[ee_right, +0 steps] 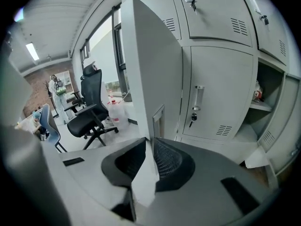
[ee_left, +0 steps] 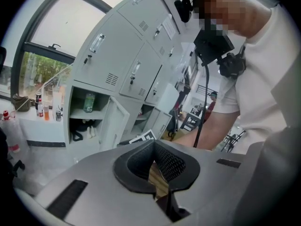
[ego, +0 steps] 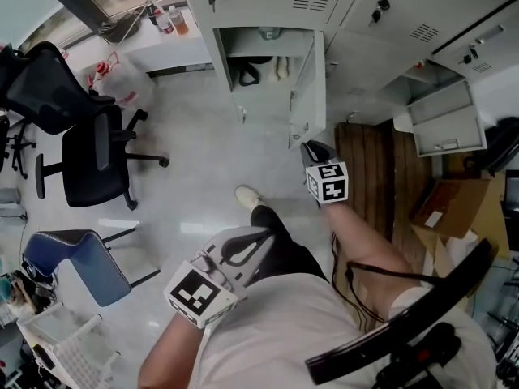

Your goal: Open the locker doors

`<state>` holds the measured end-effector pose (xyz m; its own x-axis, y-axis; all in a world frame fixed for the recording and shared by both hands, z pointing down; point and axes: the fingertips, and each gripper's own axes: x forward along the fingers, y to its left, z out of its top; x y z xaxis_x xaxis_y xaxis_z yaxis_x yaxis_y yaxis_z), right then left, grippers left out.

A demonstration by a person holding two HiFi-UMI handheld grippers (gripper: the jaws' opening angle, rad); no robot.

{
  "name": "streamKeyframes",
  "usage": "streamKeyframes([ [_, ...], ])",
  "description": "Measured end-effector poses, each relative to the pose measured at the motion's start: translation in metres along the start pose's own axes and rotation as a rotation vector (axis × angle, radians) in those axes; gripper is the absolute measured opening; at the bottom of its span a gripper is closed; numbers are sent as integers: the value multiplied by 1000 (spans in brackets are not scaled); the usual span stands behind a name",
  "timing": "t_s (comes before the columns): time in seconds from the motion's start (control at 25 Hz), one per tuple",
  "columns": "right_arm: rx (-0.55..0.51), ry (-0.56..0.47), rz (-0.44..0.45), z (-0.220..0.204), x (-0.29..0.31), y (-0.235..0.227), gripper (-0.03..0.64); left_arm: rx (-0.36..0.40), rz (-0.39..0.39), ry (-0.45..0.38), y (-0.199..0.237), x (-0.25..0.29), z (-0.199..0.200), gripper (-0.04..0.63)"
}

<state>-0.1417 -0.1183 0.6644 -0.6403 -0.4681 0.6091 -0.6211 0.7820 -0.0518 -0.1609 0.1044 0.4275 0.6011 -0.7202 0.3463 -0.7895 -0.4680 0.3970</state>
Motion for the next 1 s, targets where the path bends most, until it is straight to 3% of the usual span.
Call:
streamKeyframes([
  [0.76,-58,27,6,-10,-17,-24,48,69,-23,5,-30,5,1,11],
  [1.0,-84,-24,50,7,-86,-8,48,110,-28,-35,-50,-7,10,11],
])
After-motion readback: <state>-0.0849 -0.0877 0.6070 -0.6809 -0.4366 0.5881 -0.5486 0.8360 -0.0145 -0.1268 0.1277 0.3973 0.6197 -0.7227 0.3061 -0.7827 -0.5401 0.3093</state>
